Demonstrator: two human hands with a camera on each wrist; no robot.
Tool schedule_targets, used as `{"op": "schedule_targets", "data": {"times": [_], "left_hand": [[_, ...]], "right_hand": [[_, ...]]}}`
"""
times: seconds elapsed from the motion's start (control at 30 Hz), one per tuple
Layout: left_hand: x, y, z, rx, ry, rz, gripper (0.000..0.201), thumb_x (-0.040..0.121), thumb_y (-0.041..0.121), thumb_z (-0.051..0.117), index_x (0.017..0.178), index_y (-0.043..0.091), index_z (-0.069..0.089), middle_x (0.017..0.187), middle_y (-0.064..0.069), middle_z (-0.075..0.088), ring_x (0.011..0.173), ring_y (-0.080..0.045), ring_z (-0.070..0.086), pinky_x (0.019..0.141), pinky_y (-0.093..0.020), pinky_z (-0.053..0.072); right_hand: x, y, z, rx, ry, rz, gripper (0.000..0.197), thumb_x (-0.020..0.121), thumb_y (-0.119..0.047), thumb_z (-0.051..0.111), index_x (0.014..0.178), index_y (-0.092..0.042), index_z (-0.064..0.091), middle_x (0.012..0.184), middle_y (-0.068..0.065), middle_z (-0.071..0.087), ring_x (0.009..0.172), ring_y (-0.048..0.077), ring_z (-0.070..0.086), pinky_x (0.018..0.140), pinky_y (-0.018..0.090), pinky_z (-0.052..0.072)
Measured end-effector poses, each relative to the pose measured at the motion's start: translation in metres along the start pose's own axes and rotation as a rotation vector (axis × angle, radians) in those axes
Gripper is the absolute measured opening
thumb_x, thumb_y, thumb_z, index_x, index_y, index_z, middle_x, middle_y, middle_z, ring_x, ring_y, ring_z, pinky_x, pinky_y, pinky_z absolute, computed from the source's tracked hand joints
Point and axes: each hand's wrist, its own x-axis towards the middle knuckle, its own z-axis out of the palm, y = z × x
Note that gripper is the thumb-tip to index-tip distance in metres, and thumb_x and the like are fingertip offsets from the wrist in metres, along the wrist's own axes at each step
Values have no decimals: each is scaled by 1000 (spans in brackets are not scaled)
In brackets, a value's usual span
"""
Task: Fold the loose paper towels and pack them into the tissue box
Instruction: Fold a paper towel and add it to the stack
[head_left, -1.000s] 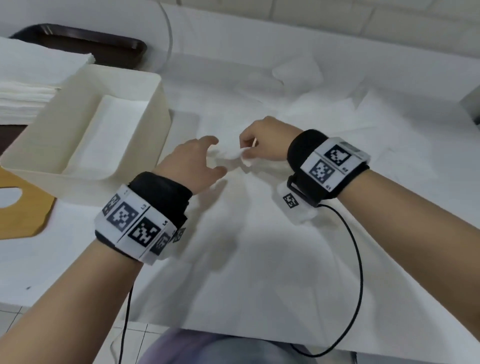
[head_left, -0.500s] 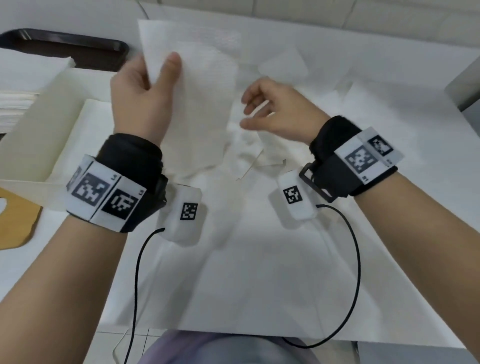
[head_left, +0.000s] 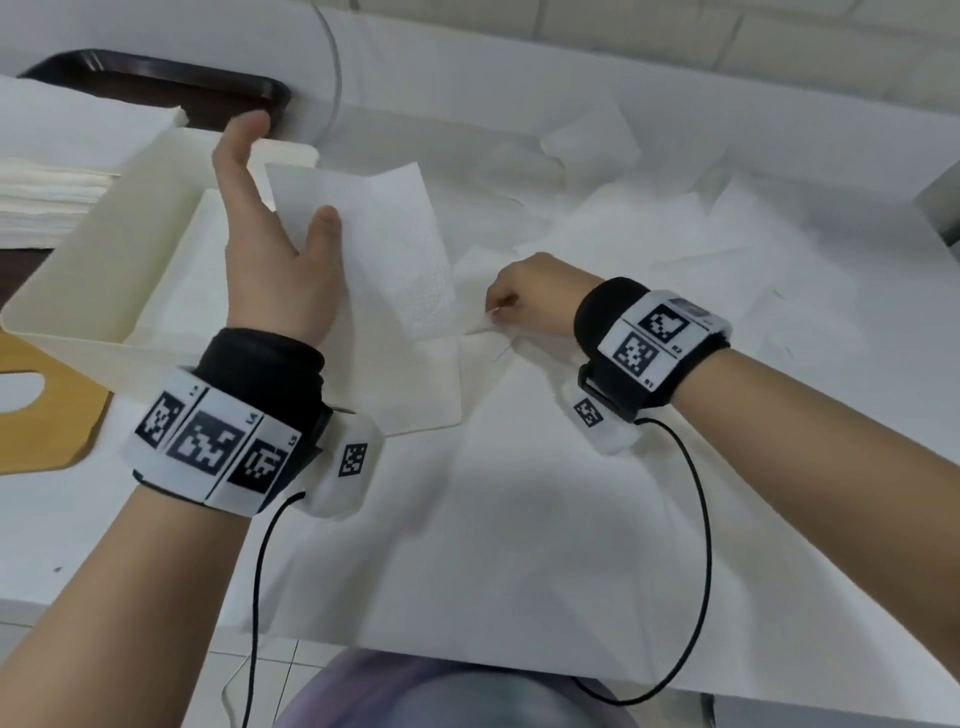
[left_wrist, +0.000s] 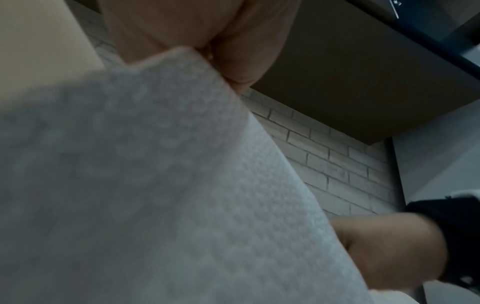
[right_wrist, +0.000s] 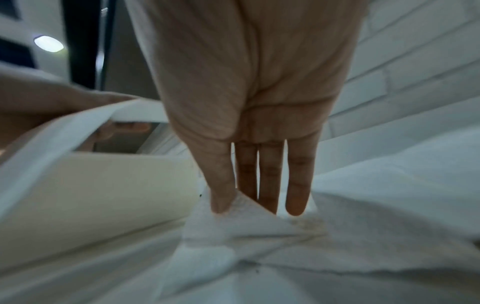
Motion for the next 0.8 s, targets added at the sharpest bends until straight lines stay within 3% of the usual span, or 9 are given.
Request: {"op": "schedule_targets", "data": {"times": [0.07,0.13,0.2,0.23,0.3,0.4,0.57,0.7,0.8], "left_hand": [[2,-1,-2,48,3,23,48,88,0,42,132,21,37,127,16,42,103,-9,52,95,-21,41],[5,-1,-3,96,0,20,38,89,-1,38,116,21,54,118,11,53,102,-2,50,92,-11,36],[9,-2,-2,110,-12,-7,39,88,-2,35,103,21,62,112,5,61,108,-9,53,92,-11,36],[11,-3,-1,114,-12,-26,41,88,-3,33,104,19,64,111,5,61,111,-12,54,94,-12,36],[15,-2,2,96,-11,-67,42,86,-2,33,108,15,65,110,7,59,113,-15,54,100,-19,38],[15,6,9,46,-13,-61,36,83,10,42,111,18,64,113,6,60,112,-21,56,101,-39,43],[9,30,30,-150,-143,-16,26,82,37,48,101,26,62,110,5,61,105,-7,55,101,-26,41],[-7,52,48,-232,-348,85,20,98,32,38,97,34,58,101,19,59,93,17,51,87,-4,35],[-13,62,62,-267,-410,155,18,92,37,41,92,39,60,89,26,61,91,13,53,87,-10,37]], "right_hand": [[-5,4,-9,145,105,22,23,93,-14,49,106,-7,66,108,6,65,99,20,57,71,15,32],[-10,10,-20,277,267,51,20,94,-15,47,98,-7,65,97,6,62,88,18,54,62,17,33],[-16,15,-31,492,436,77,15,94,-18,45,85,-12,55,87,7,54,82,18,50,69,22,43],[-22,16,-38,631,507,82,14,92,-21,45,79,-15,50,85,10,51,81,20,49,76,33,47],[-36,15,-52,887,613,71,12,85,-24,44,74,-19,44,85,11,48,80,22,48,78,44,47],[-59,15,-67,1130,677,-19,11,92,-16,40,83,-18,47,90,8,51,83,20,50,76,39,46],[-89,8,-77,1256,680,-203,15,99,-11,33,97,-13,48,91,0,58,83,17,55,71,33,45],[-96,4,-74,1189,716,-222,12,97,-17,33,94,-14,45,90,11,51,82,26,45,67,38,38],[-97,6,-68,1061,798,-158,12,97,-17,32,89,-15,40,87,15,44,74,25,41,60,31,40]]}}
